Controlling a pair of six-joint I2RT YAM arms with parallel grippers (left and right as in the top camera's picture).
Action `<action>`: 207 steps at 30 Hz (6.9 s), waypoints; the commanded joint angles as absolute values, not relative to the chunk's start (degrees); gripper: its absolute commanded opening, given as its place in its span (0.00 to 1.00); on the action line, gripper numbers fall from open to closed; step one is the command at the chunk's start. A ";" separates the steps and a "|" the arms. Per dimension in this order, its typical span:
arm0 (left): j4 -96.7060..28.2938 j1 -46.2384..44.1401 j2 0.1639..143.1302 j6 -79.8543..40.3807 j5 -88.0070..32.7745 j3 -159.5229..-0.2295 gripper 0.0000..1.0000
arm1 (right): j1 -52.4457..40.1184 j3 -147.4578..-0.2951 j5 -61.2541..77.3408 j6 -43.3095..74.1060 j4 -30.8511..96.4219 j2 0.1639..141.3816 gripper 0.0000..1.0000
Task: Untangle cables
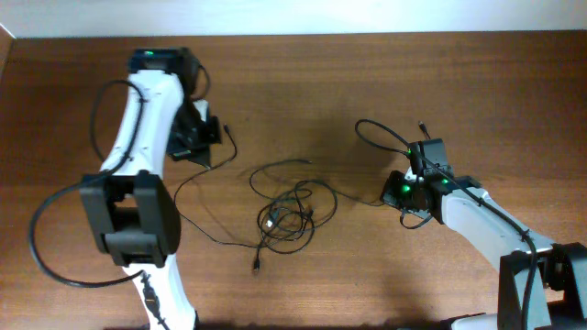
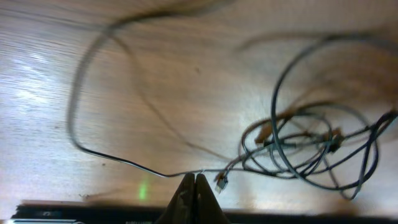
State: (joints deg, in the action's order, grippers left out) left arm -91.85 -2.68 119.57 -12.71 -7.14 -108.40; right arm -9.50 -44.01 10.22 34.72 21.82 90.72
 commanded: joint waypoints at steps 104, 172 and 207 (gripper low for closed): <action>-51.18 -27.77 97.84 2.26 -12.97 -55.13 0.33 | -9.37 -43.66 10.13 34.98 21.76 90.50 0.05; -52.16 -35.81 92.05 -1.69 -17.56 -57.36 0.45 | -9.37 -43.66 10.13 34.98 21.76 90.50 0.05; -40.60 -38.28 85.49 -17.08 -4.64 -53.39 0.00 | -9.37 -43.66 10.15 34.98 21.76 90.50 0.05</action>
